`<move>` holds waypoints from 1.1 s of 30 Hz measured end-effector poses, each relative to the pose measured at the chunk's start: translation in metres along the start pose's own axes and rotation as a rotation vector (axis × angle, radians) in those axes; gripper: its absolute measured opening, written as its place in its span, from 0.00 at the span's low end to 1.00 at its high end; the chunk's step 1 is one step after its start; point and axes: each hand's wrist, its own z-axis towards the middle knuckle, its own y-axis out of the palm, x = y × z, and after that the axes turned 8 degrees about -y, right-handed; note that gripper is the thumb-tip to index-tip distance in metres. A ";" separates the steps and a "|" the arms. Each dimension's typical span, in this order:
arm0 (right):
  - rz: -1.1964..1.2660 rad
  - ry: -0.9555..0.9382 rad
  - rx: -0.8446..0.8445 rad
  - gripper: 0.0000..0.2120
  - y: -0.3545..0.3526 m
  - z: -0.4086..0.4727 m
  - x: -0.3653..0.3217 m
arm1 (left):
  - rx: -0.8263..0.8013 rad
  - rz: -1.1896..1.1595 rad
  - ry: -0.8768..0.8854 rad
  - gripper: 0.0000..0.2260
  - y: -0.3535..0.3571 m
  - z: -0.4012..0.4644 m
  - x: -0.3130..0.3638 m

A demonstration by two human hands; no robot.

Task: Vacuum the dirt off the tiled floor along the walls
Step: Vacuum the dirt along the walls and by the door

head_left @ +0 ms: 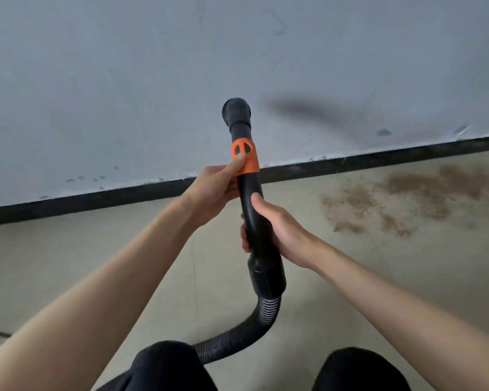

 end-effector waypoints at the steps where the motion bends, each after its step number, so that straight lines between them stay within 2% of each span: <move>1: -0.010 -0.006 -0.027 0.19 0.011 -0.001 -0.019 | 0.015 0.006 0.017 0.17 -0.006 -0.014 0.019; 7: -0.061 -0.041 -0.179 0.18 0.098 -0.007 -0.161 | 0.204 0.018 0.133 0.15 -0.049 -0.121 0.136; 10: -0.088 -0.031 -0.257 0.17 0.145 -0.020 -0.232 | 0.352 0.031 0.098 0.13 -0.075 -0.186 0.170; 12: -0.114 -0.029 -0.308 0.17 0.176 -0.032 -0.274 | 0.410 0.050 0.055 0.16 -0.087 -0.234 0.183; 15: -0.122 -0.027 -0.382 0.18 0.226 -0.054 -0.336 | 0.338 0.217 -0.045 0.21 -0.090 -0.305 0.201; 17: -0.101 -0.010 -0.429 0.18 0.256 -0.072 -0.373 | 0.262 0.242 -0.111 0.21 -0.081 -0.346 0.211; 20: -0.090 -0.002 -0.495 0.18 0.287 -0.099 -0.422 | 0.320 0.221 -0.097 0.20 -0.062 -0.390 0.224; 23: -0.060 -0.010 -0.528 0.18 0.301 -0.124 -0.461 | 0.366 0.282 -0.062 0.21 -0.038 -0.419 0.232; 28: -0.021 -0.060 -0.551 0.16 0.299 -0.170 -0.498 | 0.648 0.302 0.027 0.24 0.017 -0.452 0.240; 33: -0.306 -0.272 -0.653 0.09 0.279 -0.221 -0.506 | 0.765 0.294 0.049 0.23 0.057 -0.486 0.262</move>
